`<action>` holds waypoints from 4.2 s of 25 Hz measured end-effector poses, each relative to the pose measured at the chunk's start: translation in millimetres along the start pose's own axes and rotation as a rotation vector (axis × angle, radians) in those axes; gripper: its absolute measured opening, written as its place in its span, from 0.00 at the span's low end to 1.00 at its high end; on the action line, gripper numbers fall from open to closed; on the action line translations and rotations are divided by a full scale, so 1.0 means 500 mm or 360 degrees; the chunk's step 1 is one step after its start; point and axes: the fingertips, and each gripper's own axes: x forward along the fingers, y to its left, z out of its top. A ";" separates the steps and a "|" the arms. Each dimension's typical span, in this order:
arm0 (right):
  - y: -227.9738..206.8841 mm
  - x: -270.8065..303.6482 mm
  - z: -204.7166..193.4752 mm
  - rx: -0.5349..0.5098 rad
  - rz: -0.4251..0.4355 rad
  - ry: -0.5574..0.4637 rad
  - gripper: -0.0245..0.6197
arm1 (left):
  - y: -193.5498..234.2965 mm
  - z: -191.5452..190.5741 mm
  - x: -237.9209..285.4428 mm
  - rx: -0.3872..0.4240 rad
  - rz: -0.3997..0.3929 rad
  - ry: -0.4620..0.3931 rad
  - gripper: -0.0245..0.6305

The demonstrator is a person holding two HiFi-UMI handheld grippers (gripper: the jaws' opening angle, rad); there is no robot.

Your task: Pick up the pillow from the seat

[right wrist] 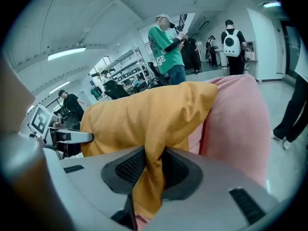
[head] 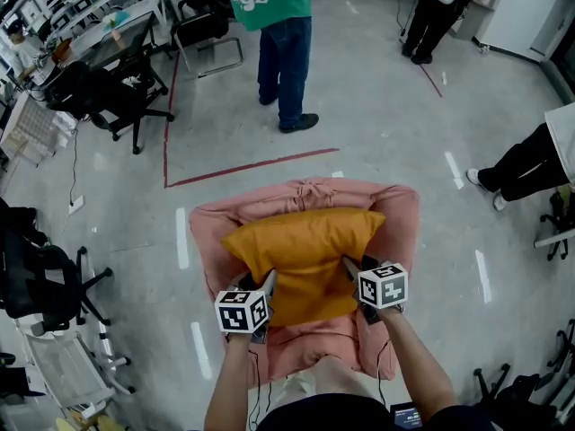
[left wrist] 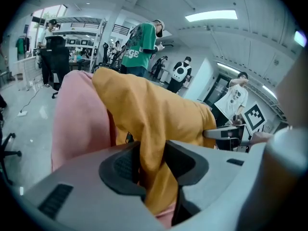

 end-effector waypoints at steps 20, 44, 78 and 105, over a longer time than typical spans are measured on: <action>0.082 -0.119 0.014 -0.0054 -0.0035 -0.0138 0.20 | -0.048 0.003 -0.123 0.0076 -0.0073 -0.0104 0.26; 0.235 -0.343 0.081 -0.0173 -0.0090 -0.0549 0.20 | -0.134 0.071 -0.355 0.0253 -0.0075 -0.0465 0.26; 0.448 -0.585 -0.022 -0.0191 -0.0151 -0.0844 0.20 | -0.206 -0.007 -0.661 0.0371 -0.0172 -0.0743 0.26; 0.486 -0.702 -0.087 -0.0227 -0.0097 -0.0943 0.20 | -0.284 -0.084 -0.768 0.0372 -0.0150 -0.0811 0.26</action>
